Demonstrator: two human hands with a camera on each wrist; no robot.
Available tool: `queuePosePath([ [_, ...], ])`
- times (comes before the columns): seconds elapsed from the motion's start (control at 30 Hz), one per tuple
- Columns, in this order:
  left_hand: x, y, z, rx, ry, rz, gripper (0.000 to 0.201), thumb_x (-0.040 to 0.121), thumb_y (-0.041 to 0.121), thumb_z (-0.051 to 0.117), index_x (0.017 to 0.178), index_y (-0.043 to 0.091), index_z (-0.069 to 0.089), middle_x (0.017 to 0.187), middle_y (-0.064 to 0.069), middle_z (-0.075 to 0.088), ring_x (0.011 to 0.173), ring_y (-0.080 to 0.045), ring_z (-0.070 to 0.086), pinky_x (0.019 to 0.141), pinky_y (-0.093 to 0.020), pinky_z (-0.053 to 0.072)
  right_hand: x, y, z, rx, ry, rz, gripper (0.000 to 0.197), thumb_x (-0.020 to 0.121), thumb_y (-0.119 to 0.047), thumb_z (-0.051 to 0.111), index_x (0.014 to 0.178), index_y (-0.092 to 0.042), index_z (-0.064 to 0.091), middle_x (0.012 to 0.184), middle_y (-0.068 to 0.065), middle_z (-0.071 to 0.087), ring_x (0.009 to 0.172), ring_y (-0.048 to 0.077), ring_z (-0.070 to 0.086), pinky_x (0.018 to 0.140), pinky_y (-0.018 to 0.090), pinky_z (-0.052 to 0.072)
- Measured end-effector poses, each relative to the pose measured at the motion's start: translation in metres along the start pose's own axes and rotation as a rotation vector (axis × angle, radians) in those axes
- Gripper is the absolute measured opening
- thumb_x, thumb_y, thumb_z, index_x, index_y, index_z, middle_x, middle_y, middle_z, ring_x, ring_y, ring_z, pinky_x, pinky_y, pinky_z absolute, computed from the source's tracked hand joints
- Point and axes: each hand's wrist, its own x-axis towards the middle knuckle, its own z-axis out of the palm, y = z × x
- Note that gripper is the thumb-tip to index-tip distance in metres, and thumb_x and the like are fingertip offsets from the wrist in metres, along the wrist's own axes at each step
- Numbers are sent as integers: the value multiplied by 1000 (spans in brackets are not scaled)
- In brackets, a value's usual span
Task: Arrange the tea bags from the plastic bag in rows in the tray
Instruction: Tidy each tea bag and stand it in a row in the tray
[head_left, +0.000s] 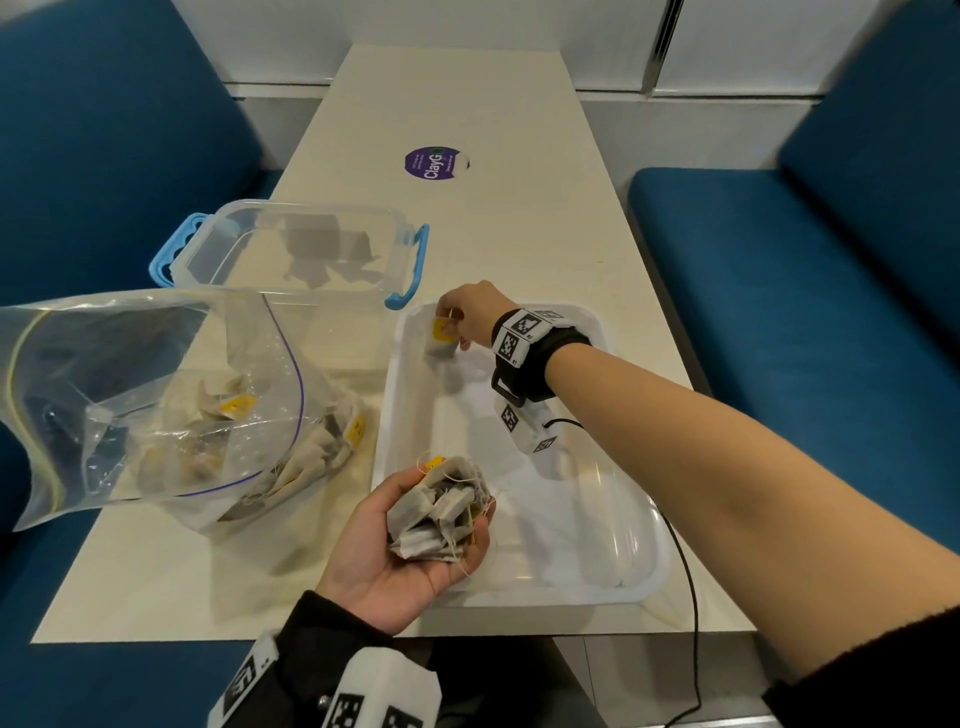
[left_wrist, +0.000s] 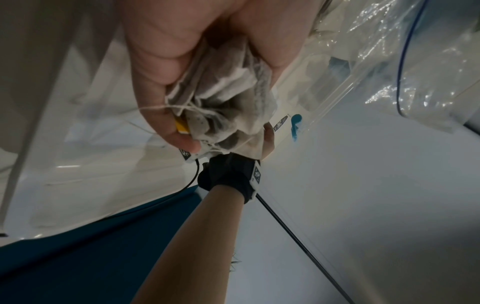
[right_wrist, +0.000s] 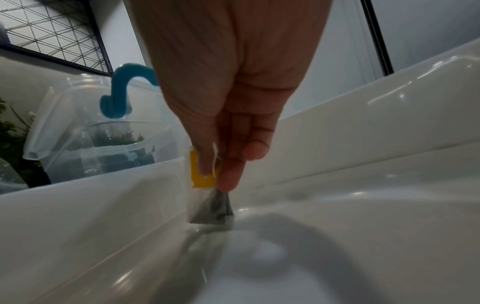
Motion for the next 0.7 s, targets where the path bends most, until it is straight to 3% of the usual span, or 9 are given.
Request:
queuePosePath([
  [0.1,1,0,0,7,-2,4,64,25,-2,92,85,-5,70,94,-22,63,79,-37,65,60,-41,57,4,-4,3,-44,-2,18,25,88,0,52,111,-5,61,108,15,65,86,28,65,83,32,53],
  [0.2,1,-1,0,2,-5,5,66,26,-2,91,88,-5,69,95,-22,63,78,-37,65,60,-41,57,6,-5,7,-137,19,35,27,87,-3,53,114,-8,59,113,13,62,103,28,59,85,31,48],
  [0.3,1,-1,0,7,-9,5,64,26,-1,92,86,-5,70,94,-22,63,77,-37,66,59,-42,57,5,-5,8,-152,78,27,24,90,-5,49,112,-7,57,114,14,58,97,29,60,84,32,49],
  [0.37,0,0,-1,9,-18,-4,63,28,0,92,87,-5,70,95,-22,63,78,-37,65,59,-42,57,4,-4,9,-248,138,-8,20,91,-9,48,109,-9,57,112,11,56,93,27,57,76,31,45],
  [0.43,0,0,-2,5,-21,-10,62,30,0,91,88,-5,69,95,-22,63,79,-37,65,59,-42,57,4,-2,11,-369,219,-67,18,91,-13,52,106,-11,60,114,9,50,103,26,50,70,31,39],
  [0.5,0,0,-3,-3,-19,-12,62,30,0,91,88,-5,70,96,-23,63,79,-38,65,59,-43,56,5,-1,12,-447,271,-116,20,89,-15,55,107,-14,64,117,7,46,112,25,42,74,31,36],
  [0.6,0,1,-3,-3,-27,-16,60,31,0,91,87,-5,70,95,-22,64,80,-37,65,60,-43,56,7,-1,10,-398,223,-88,22,91,-15,54,110,-15,64,118,6,51,112,25,45,86,30,35],
  [0.7,0,1,-3,-3,-33,-27,59,31,0,92,86,-5,70,93,-21,64,80,-36,65,60,-42,57,8,-3,5,-261,170,5,20,92,-18,56,109,-12,63,118,7,53,107,27,54,81,29,39],
])
